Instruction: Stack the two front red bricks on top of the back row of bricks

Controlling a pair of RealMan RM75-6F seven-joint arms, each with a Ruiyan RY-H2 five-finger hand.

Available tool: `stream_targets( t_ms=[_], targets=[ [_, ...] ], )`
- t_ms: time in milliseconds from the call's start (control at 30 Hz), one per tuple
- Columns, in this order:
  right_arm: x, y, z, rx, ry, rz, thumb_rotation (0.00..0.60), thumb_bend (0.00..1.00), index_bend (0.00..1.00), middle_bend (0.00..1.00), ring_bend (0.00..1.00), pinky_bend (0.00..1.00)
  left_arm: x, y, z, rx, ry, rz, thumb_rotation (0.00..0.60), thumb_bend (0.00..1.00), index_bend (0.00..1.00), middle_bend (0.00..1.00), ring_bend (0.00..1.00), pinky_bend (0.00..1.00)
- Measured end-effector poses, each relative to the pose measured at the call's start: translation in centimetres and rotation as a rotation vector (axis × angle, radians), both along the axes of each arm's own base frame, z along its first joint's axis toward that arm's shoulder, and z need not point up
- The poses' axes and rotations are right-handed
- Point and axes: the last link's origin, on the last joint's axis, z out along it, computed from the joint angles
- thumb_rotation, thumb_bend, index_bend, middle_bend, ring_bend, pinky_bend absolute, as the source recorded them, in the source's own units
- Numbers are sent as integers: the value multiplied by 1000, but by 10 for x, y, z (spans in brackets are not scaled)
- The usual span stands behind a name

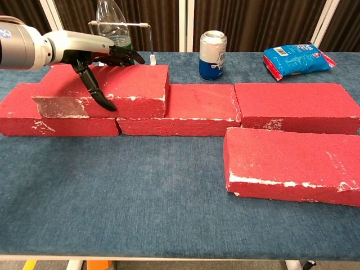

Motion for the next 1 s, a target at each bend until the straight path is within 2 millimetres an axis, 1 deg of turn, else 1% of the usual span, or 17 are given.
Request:
stream_targets(
  t_ms=[67, 200, 300, 633, 1000],
  targets=[
    [0, 0, 0, 0, -4, -2, 600, 140, 0, 0, 0, 0, 0, 0, 0, -1, 0, 0, 600, 0, 69, 105, 53, 65],
    [-2, 1, -1, -1, -6, -6, 600, 140, 0, 0, 0, 0, 1, 0, 0, -1, 1, -5, 600, 0, 68, 63, 43, 65],
    [-3, 1, -1, 2, -7, -9, 600, 140, 0, 0, 0, 0, 0, 0, 0, 1, -2, -3, 600, 0, 68, 51, 41, 65],
    [-4, 1, -1, -1, -6, -10, 600, 140, 0, 0, 0, 0, 2, -1, 2, 0, -7, -6, 600, 0, 68, 49, 41, 66],
    [-4, 1, -1, 0, -7, -9, 600, 140, 0, 0, 0, 0, 5, -3, 9, 13, -15, -16, 600, 0, 68, 49, 42, 65]
  ],
)
